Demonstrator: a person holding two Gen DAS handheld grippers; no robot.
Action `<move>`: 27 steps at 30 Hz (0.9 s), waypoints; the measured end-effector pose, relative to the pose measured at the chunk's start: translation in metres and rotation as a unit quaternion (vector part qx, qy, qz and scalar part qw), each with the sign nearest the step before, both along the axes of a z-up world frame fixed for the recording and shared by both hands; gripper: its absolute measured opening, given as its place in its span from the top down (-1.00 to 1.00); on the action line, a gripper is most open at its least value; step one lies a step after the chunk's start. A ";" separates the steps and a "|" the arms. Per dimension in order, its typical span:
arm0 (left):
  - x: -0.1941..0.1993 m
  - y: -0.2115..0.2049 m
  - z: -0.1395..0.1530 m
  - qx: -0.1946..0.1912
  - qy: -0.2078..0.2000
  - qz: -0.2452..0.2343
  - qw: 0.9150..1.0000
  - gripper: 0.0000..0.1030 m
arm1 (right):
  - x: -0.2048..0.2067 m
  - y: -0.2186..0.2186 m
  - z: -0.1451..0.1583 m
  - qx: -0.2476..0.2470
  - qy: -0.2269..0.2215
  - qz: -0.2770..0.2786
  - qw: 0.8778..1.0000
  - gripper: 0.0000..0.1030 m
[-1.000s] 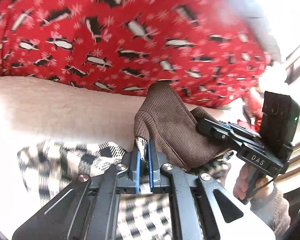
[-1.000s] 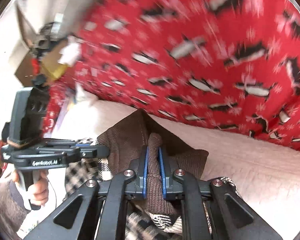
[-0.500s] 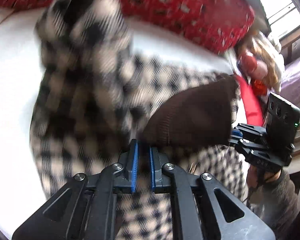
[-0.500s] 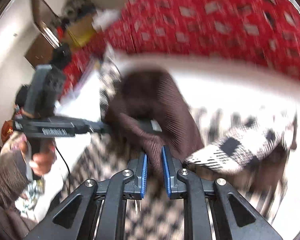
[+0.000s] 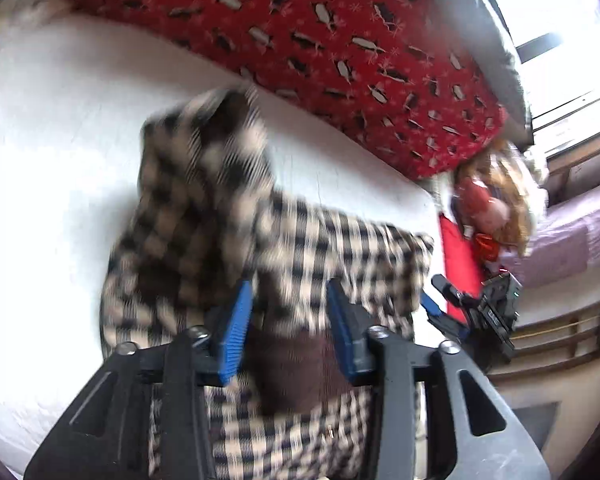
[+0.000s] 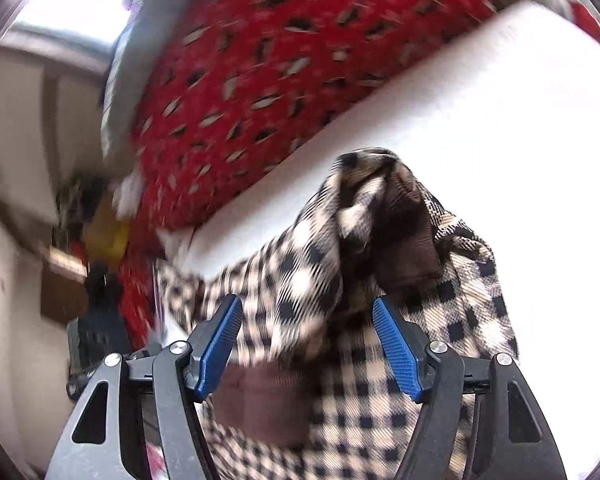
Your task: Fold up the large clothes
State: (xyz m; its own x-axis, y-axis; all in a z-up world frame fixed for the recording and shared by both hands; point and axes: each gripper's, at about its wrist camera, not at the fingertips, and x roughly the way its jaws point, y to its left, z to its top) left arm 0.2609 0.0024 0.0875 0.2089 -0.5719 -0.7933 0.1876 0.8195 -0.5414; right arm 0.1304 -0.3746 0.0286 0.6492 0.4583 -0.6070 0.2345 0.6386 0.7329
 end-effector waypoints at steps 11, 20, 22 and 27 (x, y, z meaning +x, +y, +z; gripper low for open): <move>0.042 0.013 -0.058 0.145 0.025 0.088 0.985 0.80 | 0.028 -0.003 0.025 -0.098 -0.063 -0.001 0.993 0.87; -0.005 0.096 -0.068 -0.023 0.061 0.123 0.990 0.81 | 0.012 -0.040 -0.037 -0.017 0.059 -0.043 0.997 0.30; -0.019 0.092 -0.045 -0.037 0.031 0.110 0.993 0.81 | -0.007 -0.042 -0.015 -0.040 0.025 -0.060 0.997 0.28; -0.016 0.062 -0.004 -0.039 -0.048 0.098 0.993 0.66 | -0.029 -0.019 0.035 -0.108 -0.096 -0.061 0.988 0.28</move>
State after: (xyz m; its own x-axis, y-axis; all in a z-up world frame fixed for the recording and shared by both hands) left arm 0.2453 0.0642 0.0836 0.3943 -0.5723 -0.7190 0.0824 0.8013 -0.5926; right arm 0.1015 -0.3936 0.0632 0.8041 0.2425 -0.5427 0.1898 0.7605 0.6210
